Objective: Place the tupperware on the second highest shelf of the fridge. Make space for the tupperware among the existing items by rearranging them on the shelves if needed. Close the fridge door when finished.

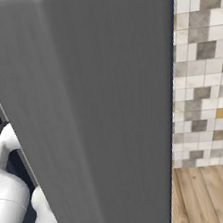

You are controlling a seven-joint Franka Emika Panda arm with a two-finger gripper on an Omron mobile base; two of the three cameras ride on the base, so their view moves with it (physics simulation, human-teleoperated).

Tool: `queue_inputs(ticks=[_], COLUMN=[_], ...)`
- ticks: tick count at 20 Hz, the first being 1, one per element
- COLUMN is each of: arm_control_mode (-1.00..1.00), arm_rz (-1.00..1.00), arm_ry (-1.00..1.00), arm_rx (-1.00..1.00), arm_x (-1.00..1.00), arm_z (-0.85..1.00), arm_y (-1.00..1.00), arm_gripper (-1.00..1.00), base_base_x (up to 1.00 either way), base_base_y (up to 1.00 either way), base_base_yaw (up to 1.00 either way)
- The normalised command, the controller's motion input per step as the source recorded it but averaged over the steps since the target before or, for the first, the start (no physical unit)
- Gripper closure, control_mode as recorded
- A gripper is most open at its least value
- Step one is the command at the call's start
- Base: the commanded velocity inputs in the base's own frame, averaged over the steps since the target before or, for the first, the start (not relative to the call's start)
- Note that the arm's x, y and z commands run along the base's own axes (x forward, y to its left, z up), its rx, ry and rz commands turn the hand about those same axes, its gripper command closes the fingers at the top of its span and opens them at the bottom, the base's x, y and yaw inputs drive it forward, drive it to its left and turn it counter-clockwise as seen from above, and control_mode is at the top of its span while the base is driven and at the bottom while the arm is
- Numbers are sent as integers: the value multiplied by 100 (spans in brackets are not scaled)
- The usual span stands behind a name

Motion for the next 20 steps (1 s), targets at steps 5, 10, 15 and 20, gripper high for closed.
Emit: queue_inputs(ticks=[5,10,15,20], arm_control_mode=[-100,-100,-100,-100], arm_rz=[23,21,19,15], arm_ry=[4,1,0,0], arm_rx=[0,0,0,0], arm_x=[15,25,45,57], arm_z=[-47,-42,-24,-2], arm_y=[0,0,0,0], arm_gripper=[100,100,100,100], base_base_x=[0,0,0,0], base_base_y=[0,0,0,0], base_base_yaw=[0,0,0,0])
